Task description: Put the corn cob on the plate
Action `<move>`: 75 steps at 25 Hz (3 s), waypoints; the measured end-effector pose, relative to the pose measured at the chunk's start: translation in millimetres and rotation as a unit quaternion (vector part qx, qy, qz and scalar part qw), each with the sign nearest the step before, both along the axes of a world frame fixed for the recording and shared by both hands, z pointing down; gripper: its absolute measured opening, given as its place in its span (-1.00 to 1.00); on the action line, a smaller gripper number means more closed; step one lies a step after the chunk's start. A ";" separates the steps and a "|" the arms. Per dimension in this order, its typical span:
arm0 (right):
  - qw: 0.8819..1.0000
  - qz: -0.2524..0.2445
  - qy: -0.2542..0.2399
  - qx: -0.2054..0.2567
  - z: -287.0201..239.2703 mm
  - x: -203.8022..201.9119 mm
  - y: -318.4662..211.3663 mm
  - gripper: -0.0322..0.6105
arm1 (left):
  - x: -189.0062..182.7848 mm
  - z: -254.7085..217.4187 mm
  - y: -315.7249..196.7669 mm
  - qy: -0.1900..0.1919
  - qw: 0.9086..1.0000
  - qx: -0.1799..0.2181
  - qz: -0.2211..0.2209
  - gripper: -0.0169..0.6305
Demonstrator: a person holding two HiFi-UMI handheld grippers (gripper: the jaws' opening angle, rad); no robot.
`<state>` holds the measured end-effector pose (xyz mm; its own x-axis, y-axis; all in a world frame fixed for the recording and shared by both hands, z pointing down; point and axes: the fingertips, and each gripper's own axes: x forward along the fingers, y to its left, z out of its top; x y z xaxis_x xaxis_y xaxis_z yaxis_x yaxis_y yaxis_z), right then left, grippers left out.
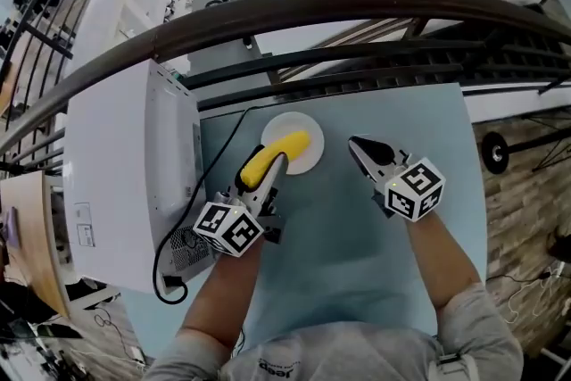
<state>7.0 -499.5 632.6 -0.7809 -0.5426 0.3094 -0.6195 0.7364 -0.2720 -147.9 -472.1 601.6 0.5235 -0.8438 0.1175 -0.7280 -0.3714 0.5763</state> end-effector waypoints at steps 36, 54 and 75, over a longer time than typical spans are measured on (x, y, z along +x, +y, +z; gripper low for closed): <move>0.997 -0.049 0.031 0.057 30.5 -36.9 -17.2 -0.85 | 13.8 65.3 -49.9 -0.228 0.973 0.028 0.013 -0.16; 0.997 -0.049 0.032 0.046 39.4 -36.9 -13.2 -0.85 | 18.4 103.9 -38.0 -0.320 0.945 -0.024 0.062 -0.17; 0.997 -0.052 0.027 0.046 41.4 -38.5 -9.4 -0.85 | 27.1 128.4 -33.5 -0.414 0.902 -0.066 0.108 -0.17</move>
